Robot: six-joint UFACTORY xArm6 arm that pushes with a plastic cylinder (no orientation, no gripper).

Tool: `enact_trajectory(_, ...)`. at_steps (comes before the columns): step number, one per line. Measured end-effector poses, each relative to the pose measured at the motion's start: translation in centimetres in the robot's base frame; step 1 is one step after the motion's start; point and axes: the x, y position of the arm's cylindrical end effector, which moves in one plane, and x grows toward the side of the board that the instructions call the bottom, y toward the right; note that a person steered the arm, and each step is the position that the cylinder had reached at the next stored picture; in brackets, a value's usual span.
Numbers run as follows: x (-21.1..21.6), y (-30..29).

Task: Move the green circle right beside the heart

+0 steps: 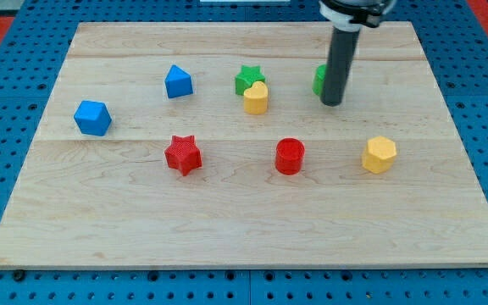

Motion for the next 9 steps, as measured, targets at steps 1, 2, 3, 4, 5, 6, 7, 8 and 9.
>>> enact_trajectory(1,-0.2,7.1)
enact_trajectory(2,-2.8,9.5)
enact_trajectory(3,-3.5,5.5)
enact_trajectory(4,-3.5,-0.3)
enact_trajectory(5,-3.8,-1.1)
enact_trajectory(6,-6.5,-0.1)
enact_trajectory(7,-7.6,-2.8)
enact_trajectory(8,-5.0,-6.3)
enact_trajectory(9,-4.3,-6.8)
